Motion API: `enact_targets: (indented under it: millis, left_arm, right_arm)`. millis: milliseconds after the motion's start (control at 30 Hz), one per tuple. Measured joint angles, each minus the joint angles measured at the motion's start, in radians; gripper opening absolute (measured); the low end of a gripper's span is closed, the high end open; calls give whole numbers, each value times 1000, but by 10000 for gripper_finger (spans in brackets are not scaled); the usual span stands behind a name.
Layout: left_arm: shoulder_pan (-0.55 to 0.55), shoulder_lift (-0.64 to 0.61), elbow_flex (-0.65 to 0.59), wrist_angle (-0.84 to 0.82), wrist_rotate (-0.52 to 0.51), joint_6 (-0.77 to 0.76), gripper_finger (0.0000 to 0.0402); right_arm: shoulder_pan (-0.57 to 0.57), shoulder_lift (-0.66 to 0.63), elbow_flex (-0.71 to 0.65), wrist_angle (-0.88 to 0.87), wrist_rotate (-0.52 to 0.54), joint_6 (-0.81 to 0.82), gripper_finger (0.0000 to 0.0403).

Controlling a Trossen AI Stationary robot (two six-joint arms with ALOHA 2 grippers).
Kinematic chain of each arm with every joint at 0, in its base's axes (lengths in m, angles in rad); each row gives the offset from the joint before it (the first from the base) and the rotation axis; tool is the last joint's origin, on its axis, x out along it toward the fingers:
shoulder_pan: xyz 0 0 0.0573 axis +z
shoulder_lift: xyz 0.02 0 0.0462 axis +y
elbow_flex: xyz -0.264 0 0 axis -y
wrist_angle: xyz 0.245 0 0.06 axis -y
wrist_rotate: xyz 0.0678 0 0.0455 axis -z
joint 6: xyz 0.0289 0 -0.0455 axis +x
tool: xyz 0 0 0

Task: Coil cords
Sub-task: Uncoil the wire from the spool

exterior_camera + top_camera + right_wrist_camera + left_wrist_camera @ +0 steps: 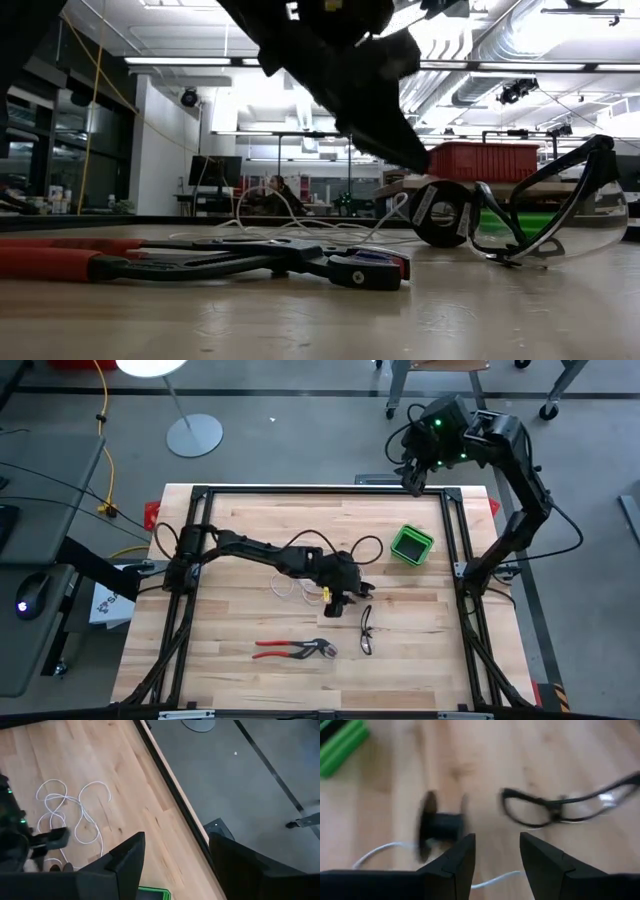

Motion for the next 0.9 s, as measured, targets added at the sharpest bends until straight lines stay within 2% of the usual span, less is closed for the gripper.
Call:
enact_targets:
  millis: [67, 133, 367, 533, 900]
  left_arm:
    - [3, 7, 6, 5, -82, -48, 150]
    - [11, 7, 12, 6, -110, -89, 150]
    - [12, 7, 14, 20, -13, -37, 150]
    - [7, 44, 14, 46, -11, 1, 150]
    - [9, 56, 13, 56, -55, -76, 147]
  right_arm:
    - [2, 0, 0, 0, -29, 0, 213]
    - [3, 0, 0, 1, -55, 3, 213]
    - [3, 1, 0, 2, -64, 0, 213]
    - [3, 2, 0, 5, -64, 0, 213]
    - [4, 2, 0, 12, -63, 0, 213]
